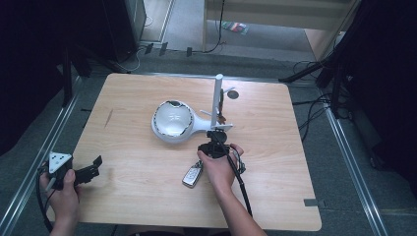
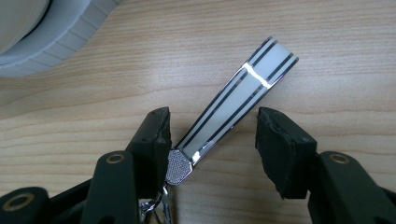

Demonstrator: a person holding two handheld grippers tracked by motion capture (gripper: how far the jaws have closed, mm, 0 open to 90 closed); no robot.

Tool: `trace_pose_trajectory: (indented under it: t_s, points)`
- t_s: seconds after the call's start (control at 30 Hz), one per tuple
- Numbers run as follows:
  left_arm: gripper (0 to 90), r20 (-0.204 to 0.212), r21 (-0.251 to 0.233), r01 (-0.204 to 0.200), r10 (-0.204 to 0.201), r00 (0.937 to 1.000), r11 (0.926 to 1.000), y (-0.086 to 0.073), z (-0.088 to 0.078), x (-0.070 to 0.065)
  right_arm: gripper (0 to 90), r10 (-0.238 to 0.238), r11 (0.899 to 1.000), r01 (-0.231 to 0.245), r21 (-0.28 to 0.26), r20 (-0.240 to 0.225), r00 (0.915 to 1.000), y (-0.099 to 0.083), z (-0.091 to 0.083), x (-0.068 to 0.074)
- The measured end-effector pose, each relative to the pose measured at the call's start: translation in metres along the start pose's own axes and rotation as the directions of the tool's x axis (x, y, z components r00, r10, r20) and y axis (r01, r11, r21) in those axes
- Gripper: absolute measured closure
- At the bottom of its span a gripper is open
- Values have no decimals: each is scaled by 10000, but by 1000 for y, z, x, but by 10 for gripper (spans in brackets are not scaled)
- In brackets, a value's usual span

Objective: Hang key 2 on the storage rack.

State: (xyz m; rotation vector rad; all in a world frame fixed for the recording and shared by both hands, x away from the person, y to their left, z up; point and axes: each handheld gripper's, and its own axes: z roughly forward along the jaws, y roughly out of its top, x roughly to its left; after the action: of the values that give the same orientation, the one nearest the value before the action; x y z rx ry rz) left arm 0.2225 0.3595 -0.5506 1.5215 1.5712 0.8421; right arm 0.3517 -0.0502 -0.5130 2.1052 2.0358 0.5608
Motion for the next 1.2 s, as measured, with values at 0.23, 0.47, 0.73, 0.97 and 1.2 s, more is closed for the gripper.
trace_pose_trajectory:
  t_s: [0.23, 0.47, 0.73, 0.97, 1.2]
  points:
    - [0, -13, -5, -1, 1, 10000, 10000, 0, 0, 0, 586, -415, 9991, 416, -57, 100, 9991, 0, 0, 1]
    - [0, 2, -9, 10, -10, 10000, 10000, 0, 0, 0, 746, -561, 9984, 560, -75, -228, 9982, -2, 0, -4]
    - [0, 17, -29, 27, -27, 10000, 10000, 0, 1, 0, 779, -1270, 9913, 1224, -489, -1069, 9861, -7, 0, -9]
    - [0, 9, -30, 40, -40, 10000, 10000, 0, 0, 0, 781, -1488, 9807, 1231, -1517, -1717, 9738, -15, -12, -13]
    - [0, -14, -28, 7, -7, 10000, 10000, 0, 1, 0, 781, -1821, 9406, 1150, -3193, -1889, 9650, -24, -38, -21]
